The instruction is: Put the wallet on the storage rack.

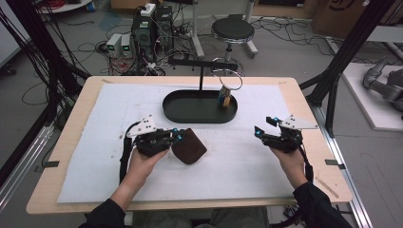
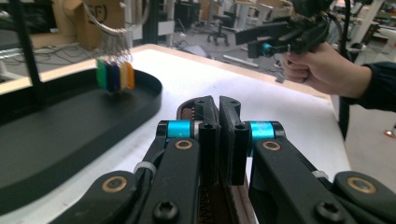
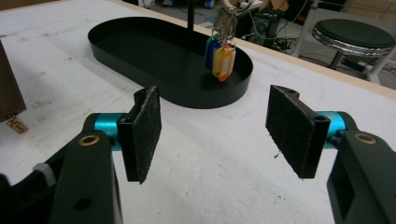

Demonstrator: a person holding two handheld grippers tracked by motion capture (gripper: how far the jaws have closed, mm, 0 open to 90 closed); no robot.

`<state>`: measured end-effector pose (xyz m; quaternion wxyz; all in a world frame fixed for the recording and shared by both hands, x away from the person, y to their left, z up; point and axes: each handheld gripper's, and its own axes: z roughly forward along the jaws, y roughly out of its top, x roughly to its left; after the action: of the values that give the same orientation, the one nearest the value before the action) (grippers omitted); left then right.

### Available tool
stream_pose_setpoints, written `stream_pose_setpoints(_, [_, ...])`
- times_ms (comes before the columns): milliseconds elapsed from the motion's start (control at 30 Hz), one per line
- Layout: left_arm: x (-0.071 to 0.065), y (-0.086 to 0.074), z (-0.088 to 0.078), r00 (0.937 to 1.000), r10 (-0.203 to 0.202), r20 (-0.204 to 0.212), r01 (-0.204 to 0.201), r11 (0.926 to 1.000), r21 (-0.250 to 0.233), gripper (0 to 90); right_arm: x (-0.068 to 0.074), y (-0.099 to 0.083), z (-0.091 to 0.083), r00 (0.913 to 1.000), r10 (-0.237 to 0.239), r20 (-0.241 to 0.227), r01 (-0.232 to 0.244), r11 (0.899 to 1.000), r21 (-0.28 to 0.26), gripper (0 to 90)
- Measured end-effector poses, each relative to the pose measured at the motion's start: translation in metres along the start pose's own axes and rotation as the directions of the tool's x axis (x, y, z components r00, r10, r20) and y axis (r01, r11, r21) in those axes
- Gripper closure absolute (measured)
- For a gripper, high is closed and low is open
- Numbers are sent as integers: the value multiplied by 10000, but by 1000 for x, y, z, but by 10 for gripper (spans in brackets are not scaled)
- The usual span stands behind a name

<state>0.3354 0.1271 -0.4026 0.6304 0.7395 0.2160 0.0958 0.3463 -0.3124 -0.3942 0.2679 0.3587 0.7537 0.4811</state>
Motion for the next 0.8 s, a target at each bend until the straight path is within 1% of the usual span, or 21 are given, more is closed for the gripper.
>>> stream_pose_setpoints(67, [-1, -3, 0, 10000, 14, 66, -15, 10000, 70, 863, 2, 0, 2, 9999, -86, -110, 86, 10000, 39, 365])
stream_pose_setpoints(100, [-1, -5, -1, 9999, 67, 87, -68, 9999, 129, 864, 4, 0, 3, 9997, -91, -243, 92, 9999, 62, 364])
stream_pose_setpoints(167, [-1, -7, -2, 9999, 120, 114, -121, 9999, 73, 864, 7, 1, 6, 9982, -164, -581, 166, 9999, 27, 364])
stream_pose_setpoints(200, [-1, -7, -3, 9999, 74, 143, -74, 10000, 5, 864, 11, 2, 8, 9960, -145, -881, 145, 9999, 3, 363])
stream_pose_setpoints(233, [-1, -7, -3, 9999, 59, 133, -58, 9999, -88, 864, 13, 2, 10, 9940, -167, -1085, 166, 9999, -18, 361])
stream_pose_setpoints(300, [-2, -5, -4, 9996, 176, 224, -171, 9996, -239, 864, 20, 3, 14, 9866, -321, -1603, 313, 9995, -73, 362])
stream_pose_setpoints(367, [-3, -3, -4, 9993, 253, 282, -244, 9992, -329, 864, 29, 5, 19, 9794, -504, -1954, 501, 9987, -63, 363])
stream_pose_setpoints(433, [-5, -2, -5, 9990, 296, 342, -281, 9986, -446, 864, 39, 6, 23, 9699, -664, -2344, 684, 9977, 3, 364])
stream_pose_setpoints(467, [-6, -1, -5, 9987, 350, 383, -330, 9982, -500, 864, 43, 7, 25, 9641, -728, -2555, 767, 9970, 55, 364])
stream_pose_setpoints(567, [-8, 2, -5, 9978, 467, 469, -436, 9969, -653, 864, 56, 7, 32, 9423, -1032, -3183, 1117, 9937, 84, 364])
stream_pose_setpoints(600, [-8, 3, -5, 9975, 511, 483, -476, 9963, -710, 864, 60, 7, 34, 9318, -1061, -3472, 1188, 9928, 152, 364])
stream_pose_setpoints(667, [-10, 5, -4, 9967, 620, 532, -576, 9952, -797, 865, 67, 8, 38, 9146, -1208, -3860, 1387, 9902, 187, 364])
stream_pose_setpoints(767, [-12, 8, -3, 9948, 772, 659, -706, 9928, -970, 865, 76, 8, 43, 8811, -1214, -4570, 1504, 9882, 275, 364])
stream_pose_setpoints(800, [-14, 9, -2, 9940, 807, 735, -728, 9919, -1044, 865, 79, 8, 45, 8684, -1180, -4816, 1542, 9874, 362, 364])
